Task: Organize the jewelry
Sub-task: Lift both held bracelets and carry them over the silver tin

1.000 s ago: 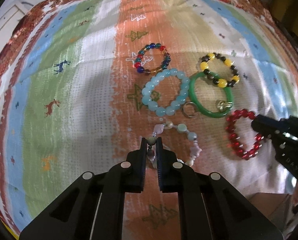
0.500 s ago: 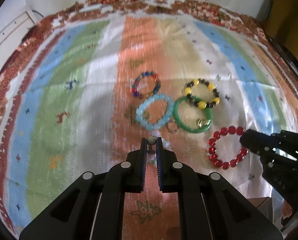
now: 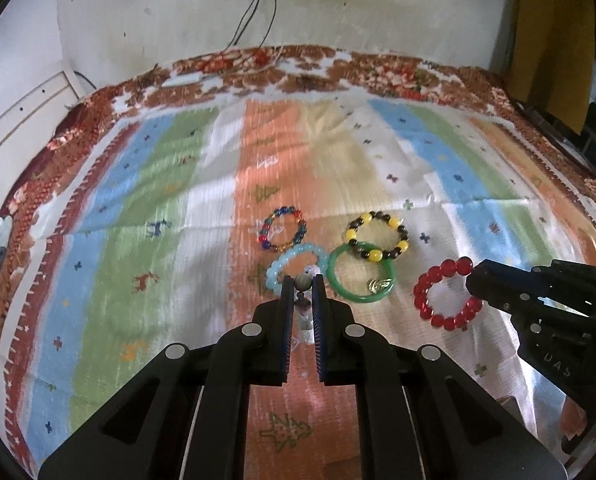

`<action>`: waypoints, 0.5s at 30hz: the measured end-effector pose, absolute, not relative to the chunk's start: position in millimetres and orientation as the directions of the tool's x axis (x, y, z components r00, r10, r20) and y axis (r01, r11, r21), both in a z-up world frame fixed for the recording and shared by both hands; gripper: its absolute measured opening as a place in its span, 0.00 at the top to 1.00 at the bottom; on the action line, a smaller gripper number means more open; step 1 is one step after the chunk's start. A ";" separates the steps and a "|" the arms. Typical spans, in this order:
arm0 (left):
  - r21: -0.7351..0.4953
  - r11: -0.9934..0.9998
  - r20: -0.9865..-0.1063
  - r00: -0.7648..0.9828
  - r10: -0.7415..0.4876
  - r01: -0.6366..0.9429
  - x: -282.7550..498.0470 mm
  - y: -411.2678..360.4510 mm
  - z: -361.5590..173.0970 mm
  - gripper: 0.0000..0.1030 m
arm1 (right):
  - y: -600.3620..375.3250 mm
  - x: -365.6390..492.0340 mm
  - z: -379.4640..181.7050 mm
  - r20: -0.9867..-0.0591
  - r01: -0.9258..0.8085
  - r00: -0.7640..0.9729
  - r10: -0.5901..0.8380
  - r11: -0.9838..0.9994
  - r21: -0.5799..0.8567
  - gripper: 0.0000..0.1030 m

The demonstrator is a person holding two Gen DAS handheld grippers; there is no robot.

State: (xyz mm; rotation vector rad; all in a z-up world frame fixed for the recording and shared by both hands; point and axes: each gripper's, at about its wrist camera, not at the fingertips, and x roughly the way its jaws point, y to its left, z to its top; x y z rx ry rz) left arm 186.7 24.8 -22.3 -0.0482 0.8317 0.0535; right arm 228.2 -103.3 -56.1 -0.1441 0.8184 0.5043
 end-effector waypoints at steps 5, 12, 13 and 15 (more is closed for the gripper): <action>-0.009 0.998 -0.702 0.711 0.037 -0.061 177.5 20.7 -13.3 0.92 | -102.7 217.8 -44.3 -0.687 -0.498 0.611 0.393 0.865 0.052 0.86; -0.011 0.997 -0.659 0.750 0.049 -0.075 162.2 17.8 -1.0 0.92 | -105.7 204.1 -32.6 -0.634 -0.512 0.649 0.420 0.858 0.044 0.86; -0.016 0.997 -0.655 0.754 0.046 -0.076 159.7 17.7 0.1 0.92 | -106.7 201.8 -31.2 -0.627 -0.515 0.652 0.426 0.856 0.046 0.86; -0.022 0.997 -0.642 0.766 0.043 -0.074 153.1 15.8 2.9 0.92 | -108.0 197.6 -29.2 -0.615 -0.517 0.658 0.434 0.854 0.048 0.86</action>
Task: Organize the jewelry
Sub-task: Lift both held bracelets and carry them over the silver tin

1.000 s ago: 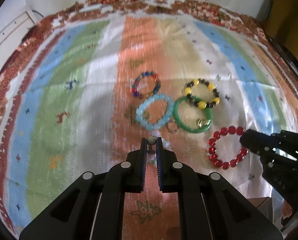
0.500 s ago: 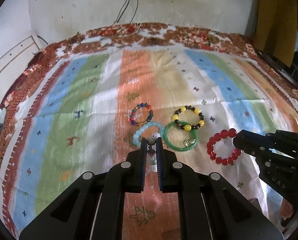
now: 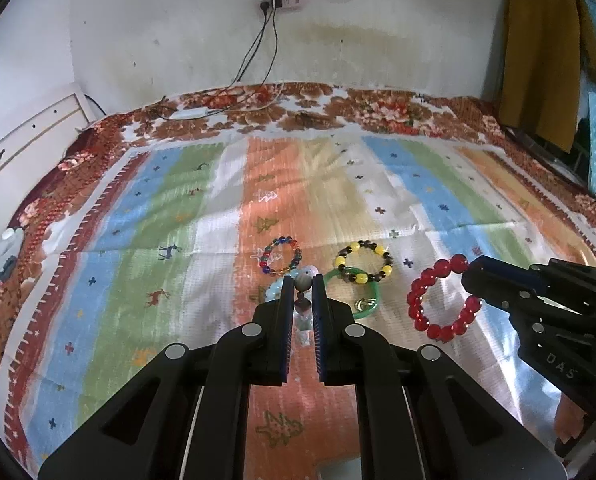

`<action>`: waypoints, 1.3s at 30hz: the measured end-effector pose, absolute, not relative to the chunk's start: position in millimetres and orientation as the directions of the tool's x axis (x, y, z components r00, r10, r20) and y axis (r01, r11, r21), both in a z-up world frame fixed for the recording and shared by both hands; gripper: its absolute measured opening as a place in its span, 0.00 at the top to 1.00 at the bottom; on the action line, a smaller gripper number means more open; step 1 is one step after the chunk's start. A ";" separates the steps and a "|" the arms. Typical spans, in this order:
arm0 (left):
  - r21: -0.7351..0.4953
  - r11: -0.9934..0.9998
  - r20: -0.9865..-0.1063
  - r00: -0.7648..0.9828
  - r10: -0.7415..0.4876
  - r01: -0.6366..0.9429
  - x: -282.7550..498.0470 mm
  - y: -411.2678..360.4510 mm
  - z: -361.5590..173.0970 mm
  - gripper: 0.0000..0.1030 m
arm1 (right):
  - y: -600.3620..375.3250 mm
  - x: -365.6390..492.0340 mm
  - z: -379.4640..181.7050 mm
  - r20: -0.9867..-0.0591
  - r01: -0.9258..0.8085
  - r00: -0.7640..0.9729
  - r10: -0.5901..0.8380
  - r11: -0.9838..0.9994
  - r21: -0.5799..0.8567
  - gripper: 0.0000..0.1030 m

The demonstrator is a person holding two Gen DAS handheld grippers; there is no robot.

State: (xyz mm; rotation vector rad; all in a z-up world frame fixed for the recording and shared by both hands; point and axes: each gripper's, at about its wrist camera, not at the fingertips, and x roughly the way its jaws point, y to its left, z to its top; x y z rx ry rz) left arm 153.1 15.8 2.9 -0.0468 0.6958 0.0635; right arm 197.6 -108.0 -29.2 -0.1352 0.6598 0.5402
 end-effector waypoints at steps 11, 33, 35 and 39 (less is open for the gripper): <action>0.013 0.998 -0.575 0.816 0.053 -0.056 124.6 -1.5 15.4 0.92 | -113.0 173.0 -14.2 -0.550 -0.523 0.704 0.449 0.852 0.027 0.86; 0.044 0.999 -0.507 0.861 0.041 -0.022 69.8 -21.8 25.8 0.92 | -130.3 122.4 1.2 -0.480 -0.539 0.730 0.486 0.842 0.031 0.86; 0.054 0.998 -0.501 0.865 0.041 -0.016 65.5 -24.5 26.2 0.92 | -132.2 117.6 3.1 -0.473 -0.544 0.728 0.496 0.838 0.042 0.86; 0.070 0.997 -0.481 0.876 0.039 -0.005 55.4 -30.0 29.0 0.92 | -134.8 108.5 5.3 -0.465 -0.553 0.724 0.510 0.832 0.051 0.86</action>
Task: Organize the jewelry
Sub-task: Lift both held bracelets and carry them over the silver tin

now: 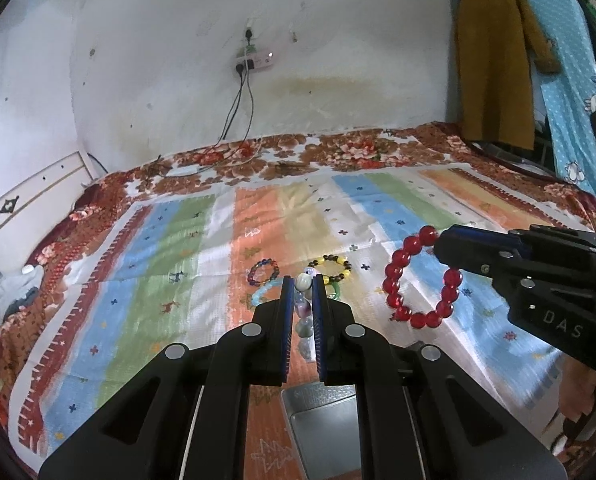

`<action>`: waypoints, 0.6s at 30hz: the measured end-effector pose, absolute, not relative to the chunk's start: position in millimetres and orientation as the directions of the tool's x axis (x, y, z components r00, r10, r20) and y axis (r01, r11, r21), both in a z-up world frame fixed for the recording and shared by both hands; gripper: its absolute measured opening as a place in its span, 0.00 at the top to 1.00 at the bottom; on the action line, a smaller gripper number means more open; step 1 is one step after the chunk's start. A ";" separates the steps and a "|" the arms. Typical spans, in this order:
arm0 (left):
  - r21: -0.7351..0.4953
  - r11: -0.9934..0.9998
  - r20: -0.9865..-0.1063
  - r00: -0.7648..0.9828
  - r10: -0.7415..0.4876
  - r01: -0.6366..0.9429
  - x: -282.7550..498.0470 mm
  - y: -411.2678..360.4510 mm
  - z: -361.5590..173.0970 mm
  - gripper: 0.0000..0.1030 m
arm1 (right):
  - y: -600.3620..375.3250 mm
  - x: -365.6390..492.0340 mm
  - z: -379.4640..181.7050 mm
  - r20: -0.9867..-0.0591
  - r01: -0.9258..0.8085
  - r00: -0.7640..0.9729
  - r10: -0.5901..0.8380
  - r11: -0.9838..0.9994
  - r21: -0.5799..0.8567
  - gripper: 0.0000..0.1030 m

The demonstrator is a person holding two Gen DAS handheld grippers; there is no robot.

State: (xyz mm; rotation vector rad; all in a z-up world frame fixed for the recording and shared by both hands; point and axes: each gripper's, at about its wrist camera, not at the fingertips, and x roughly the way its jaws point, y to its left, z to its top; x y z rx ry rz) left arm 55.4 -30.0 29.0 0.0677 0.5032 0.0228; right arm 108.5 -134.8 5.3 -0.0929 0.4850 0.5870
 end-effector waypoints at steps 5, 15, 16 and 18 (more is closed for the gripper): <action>0.076 0.997 -0.457 0.889 0.033 0.002 42.4 -34.3 32.8 0.92 | -133.7 95.9 3.0 -0.465 -0.569 0.716 0.521 0.821 0.043 0.86; 0.058 0.998 -0.453 0.892 0.003 0.027 24.8 -38.0 32.9 0.92 | -131.0 83.2 0.2 -0.476 -0.593 0.695 0.538 0.804 0.044 0.86; 0.060 0.998 -0.453 0.891 0.002 0.029 23.6 -38.8 32.6 0.92 | -130.8 82.6 0.1 -0.476 -0.592 0.697 0.537 0.805 0.042 0.87; 0.063 0.998 -0.445 0.895 0.008 0.022 21.1 -39.4 32.8 0.92 | -130.8 82.9 0.4 -0.472 -0.589 0.700 0.536 0.807 0.044 0.86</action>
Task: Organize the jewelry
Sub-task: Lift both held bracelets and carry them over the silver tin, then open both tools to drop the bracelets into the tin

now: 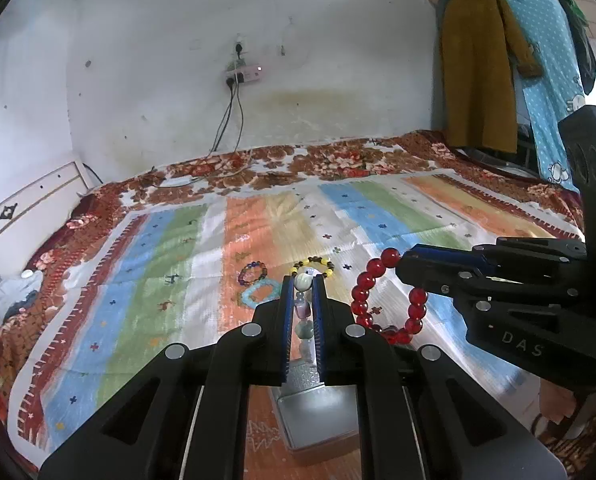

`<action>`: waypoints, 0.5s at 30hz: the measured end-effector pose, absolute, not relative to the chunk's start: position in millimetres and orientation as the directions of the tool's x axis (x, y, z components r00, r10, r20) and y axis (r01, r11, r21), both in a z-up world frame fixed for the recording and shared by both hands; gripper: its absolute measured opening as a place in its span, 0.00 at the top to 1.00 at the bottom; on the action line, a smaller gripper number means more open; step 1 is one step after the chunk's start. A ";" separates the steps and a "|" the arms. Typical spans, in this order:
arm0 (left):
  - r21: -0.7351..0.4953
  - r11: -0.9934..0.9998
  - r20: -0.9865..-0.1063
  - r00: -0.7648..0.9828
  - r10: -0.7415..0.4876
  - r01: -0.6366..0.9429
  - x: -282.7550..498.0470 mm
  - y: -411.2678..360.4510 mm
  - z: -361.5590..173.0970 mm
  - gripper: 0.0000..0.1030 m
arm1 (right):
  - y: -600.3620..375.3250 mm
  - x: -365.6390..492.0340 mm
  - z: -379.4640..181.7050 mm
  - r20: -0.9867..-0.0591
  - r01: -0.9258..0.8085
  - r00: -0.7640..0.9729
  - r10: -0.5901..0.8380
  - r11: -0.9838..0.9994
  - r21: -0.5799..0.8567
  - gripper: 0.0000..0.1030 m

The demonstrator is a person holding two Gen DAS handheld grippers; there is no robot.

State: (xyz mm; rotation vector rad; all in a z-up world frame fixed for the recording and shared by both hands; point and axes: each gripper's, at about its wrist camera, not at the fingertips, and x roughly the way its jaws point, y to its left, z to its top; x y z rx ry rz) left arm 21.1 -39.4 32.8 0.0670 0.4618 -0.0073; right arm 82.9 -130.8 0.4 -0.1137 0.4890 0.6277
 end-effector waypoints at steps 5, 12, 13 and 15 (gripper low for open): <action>0.061 0.998 -0.453 0.892 -0.001 0.032 19.3 -41.1 31.8 0.91 | -129.6 78.4 -4.7 -0.483 -0.598 0.687 0.543 0.800 0.050 0.86; 0.069 0.997 -0.457 0.889 0.010 0.024 20.7 -41.9 29.4 0.90 | -129.5 76.8 -7.1 -0.500 -0.614 0.669 0.551 0.788 0.047 0.84; 0.066 0.998 -0.458 0.889 0.011 0.022 20.5 -41.5 29.8 0.88 | -129.9 76.5 -5.5 -0.494 -0.609 0.677 0.545 0.792 0.039 0.83; 0.058 0.998 -0.458 0.889 0.015 0.014 20.9 -39.1 30.4 0.77 | -132.0 77.1 -4.7 -0.490 -0.604 0.680 0.544 0.796 0.045 0.70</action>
